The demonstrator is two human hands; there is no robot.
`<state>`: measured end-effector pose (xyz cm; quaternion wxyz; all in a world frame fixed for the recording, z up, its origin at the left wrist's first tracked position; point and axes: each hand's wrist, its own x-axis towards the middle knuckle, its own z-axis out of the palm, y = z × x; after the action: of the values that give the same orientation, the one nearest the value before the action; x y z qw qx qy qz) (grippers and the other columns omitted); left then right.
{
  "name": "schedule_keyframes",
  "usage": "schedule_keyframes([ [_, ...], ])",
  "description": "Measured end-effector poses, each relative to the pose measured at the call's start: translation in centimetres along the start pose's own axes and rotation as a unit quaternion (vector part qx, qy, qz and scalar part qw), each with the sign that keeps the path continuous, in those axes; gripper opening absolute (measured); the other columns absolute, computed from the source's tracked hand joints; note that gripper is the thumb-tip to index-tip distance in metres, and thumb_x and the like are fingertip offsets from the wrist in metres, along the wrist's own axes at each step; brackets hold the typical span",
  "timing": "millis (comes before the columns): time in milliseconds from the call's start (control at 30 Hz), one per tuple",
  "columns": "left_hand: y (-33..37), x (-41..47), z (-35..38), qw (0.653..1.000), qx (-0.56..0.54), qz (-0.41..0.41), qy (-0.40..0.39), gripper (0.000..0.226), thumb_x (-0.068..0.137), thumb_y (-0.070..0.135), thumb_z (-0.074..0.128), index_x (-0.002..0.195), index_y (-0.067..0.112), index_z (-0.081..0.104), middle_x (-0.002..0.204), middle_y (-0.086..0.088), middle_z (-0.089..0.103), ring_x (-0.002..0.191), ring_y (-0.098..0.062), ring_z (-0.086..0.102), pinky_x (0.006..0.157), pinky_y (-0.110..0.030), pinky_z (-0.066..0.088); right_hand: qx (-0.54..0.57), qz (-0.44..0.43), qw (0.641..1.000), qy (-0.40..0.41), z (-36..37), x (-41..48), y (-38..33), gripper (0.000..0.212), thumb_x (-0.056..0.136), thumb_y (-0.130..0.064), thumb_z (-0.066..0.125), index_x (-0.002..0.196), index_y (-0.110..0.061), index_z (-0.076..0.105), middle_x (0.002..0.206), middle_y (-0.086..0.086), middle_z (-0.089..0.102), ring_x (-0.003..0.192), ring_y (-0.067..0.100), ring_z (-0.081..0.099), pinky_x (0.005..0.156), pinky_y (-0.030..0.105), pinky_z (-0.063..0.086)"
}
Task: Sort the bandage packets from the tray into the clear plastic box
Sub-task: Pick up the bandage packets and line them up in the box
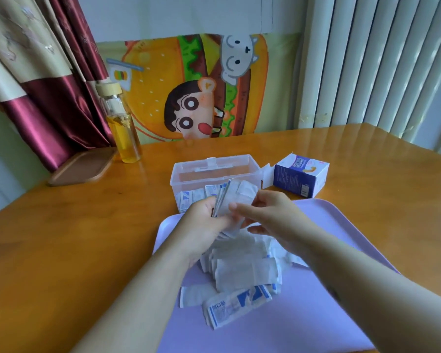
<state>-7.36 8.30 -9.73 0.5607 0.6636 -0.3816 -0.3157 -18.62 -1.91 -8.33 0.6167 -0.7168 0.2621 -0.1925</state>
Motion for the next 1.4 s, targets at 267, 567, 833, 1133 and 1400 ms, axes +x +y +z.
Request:
schedule_keyframes([
  [267,-1.5,2.1,-1.9,0.995,-0.084,-0.036,0.037,0.018,0.089,0.025,0.062,0.095,0.014,0.074,0.097,-0.017,0.072,0.097,-0.037,0.066,0.094,-0.056,0.047,-0.004,-0.001,0.999,0.048,0.4,3.6,1.0,0.029,0.073,-0.035,0.076,0.056,-0.018,0.060,0.047,-0.002,0.042,0.050,0.015,0.034,0.051,0.029,0.029],
  [567,-2.2,2.0,-1.8,0.992,-0.107,0.001,0.065,0.015,0.075,0.028,0.074,0.088,0.019,0.075,0.091,-0.011,0.074,0.088,-0.031,0.070,0.084,-0.050,0.053,0.118,-0.104,0.985,0.066,-0.5,3.6,1.6,0.012,0.080,-0.024,0.070,0.074,-0.013,0.069,0.057,0.002,0.057,0.050,0.010,0.046,0.060,0.030,0.038],
  [833,-2.4,1.6,-1.0,0.986,-0.163,-0.024,0.032,0.019,0.080,0.029,0.064,0.093,0.022,0.075,0.097,-0.011,0.074,0.093,-0.031,0.069,0.085,-0.046,0.052,0.054,-0.040,0.998,0.000,0.1,3.6,2.6,0.025,0.078,-0.025,0.072,0.089,-0.003,0.070,0.076,0.016,0.064,0.060,0.013,0.051,0.068,0.032,0.042],
  [1133,-2.9,1.9,-1.5,0.990,-0.127,0.010,0.066,0.032,0.074,0.037,0.072,0.101,0.019,0.074,0.100,-0.011,0.073,0.097,-0.032,0.068,0.082,-0.042,0.052,0.040,-0.046,0.998,-0.007,0.2,3.3,2.4,0.018,0.078,-0.026,0.072,0.089,-0.011,0.073,0.088,0.020,0.070,0.067,0.015,0.055,0.071,0.033,0.046],
  [1400,-2.4,1.3,-1.0,0.991,-0.106,0.030,0.080,0.022,0.089,0.025,0.059,0.105,0.015,0.071,0.097,-0.007,0.074,0.095,-0.026,0.069,0.090,-0.051,0.051,0.077,-0.054,0.995,-0.021,0.1,3.5,2.6,0.023,0.077,-0.026,0.072,0.091,-0.009,0.073,0.092,0.025,0.067,0.071,0.019,0.053,0.071,0.031,0.044],
])
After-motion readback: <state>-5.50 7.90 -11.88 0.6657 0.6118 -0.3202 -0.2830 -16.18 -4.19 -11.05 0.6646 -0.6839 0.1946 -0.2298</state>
